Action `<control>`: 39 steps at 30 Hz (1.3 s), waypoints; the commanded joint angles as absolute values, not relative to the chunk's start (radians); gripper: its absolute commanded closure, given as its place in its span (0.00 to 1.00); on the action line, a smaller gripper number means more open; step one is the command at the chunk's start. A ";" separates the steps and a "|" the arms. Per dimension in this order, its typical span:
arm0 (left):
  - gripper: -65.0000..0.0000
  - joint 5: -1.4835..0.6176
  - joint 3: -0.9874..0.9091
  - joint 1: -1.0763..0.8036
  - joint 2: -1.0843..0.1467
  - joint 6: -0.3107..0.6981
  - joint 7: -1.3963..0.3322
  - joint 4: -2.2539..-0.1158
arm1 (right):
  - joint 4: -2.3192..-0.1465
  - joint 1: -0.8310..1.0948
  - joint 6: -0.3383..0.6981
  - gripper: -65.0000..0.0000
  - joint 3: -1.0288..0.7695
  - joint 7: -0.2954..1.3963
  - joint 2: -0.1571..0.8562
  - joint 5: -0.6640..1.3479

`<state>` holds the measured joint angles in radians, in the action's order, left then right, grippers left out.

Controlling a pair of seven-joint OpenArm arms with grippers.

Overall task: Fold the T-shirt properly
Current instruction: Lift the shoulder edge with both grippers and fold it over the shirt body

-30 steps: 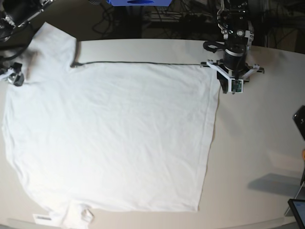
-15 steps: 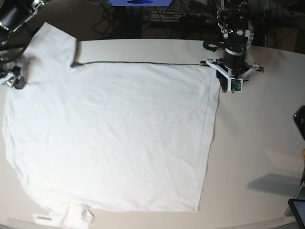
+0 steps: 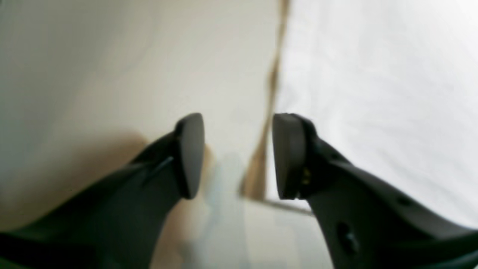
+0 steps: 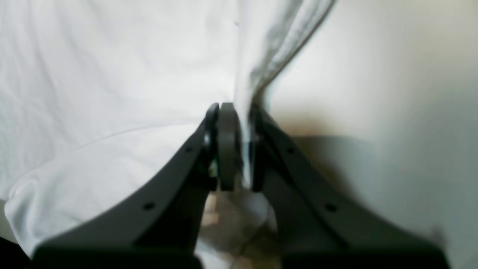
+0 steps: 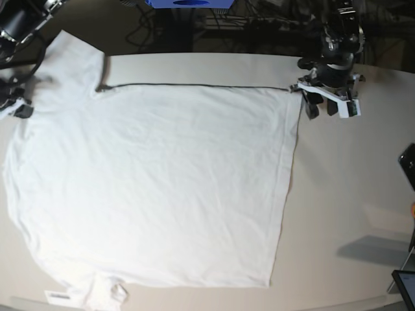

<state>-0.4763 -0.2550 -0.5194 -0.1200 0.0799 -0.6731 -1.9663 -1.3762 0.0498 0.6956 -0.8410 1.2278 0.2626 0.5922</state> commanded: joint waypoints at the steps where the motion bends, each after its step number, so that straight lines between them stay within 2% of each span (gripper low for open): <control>1: 0.53 -0.515 -0.257 -0.522 -0.139 0.090 -0.677 -1.980 | -1.383 0.045 0.698 0.99 -0.834 1.237 0.272 0.584; 11: 0.52 -0.748 -0.254 -0.601 -0.191 0.090 -0.708 -1.979 | -1.383 0.045 0.698 0.99 -0.822 1.236 0.269 0.584; 27: 0.53 -0.756 -0.252 -0.533 -0.185 0.090 -0.707 -1.794 | -1.383 0.045 0.698 0.99 -0.822 1.236 0.271 0.584; 39: 0.53 -0.753 -0.076 -0.515 -0.185 0.090 -0.702 -1.796 | -1.383 0.045 0.698 0.99 -0.820 1.241 0.271 0.584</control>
<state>-0.7578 -0.0822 -0.5018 -0.1856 0.0994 -0.6426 -1.7992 -1.3766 0.0475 0.6960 -0.8238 1.2205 0.2596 0.5968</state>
